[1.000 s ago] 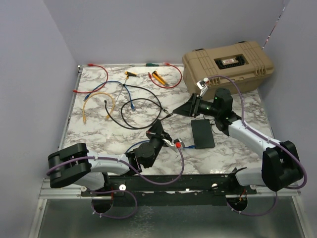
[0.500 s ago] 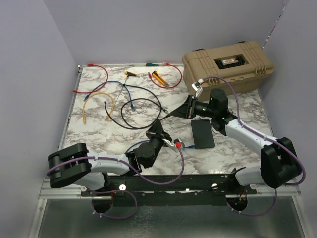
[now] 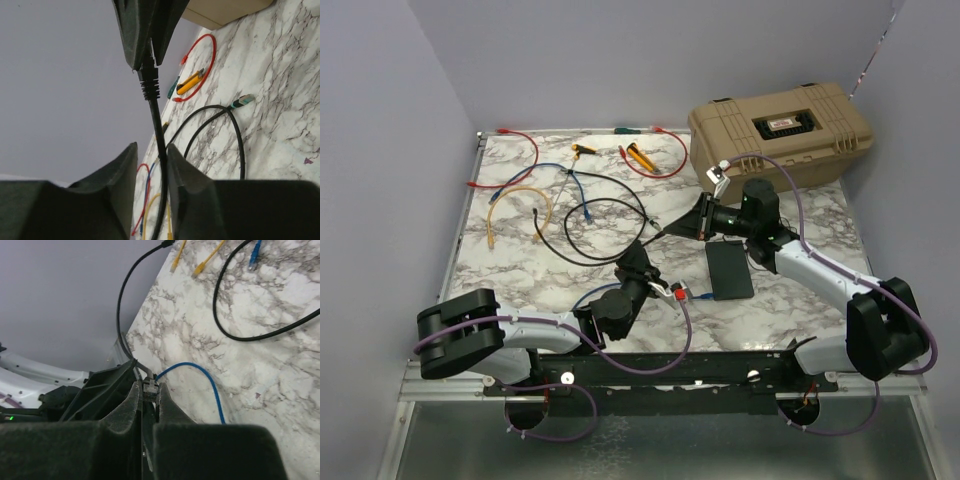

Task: Insert the plug into the switch port
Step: Pick up the connector from the center of the board.

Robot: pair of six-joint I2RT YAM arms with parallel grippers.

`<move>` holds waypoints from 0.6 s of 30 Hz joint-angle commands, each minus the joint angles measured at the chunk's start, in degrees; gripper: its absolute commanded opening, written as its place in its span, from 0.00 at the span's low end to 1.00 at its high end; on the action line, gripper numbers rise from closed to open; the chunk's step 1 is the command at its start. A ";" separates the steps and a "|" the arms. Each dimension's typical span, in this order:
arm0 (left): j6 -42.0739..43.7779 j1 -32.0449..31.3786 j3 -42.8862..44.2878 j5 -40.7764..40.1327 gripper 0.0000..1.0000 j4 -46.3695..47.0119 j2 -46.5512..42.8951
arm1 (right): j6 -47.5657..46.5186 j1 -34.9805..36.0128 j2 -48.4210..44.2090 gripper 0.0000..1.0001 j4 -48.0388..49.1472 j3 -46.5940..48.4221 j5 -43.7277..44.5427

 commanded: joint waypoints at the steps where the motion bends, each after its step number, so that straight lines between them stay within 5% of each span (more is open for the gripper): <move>1: -2.44 -0.36 0.49 -1.10 0.40 -1.09 -1.10 | -6.20 0.11 -1.18 0.01 -2.76 1.95 2.52; 10: -13.81 1.08 4.68 2.49 0.72 -14.91 -7.18 | -21.86 0.05 -3.82 0.01 -4.02 2.49 5.38; 18: -32.22 10.53 12.12 23.19 0.81 -33.91 -14.96 | -36.54 0.04 -9.82 0.01 3.06 -3.57 8.52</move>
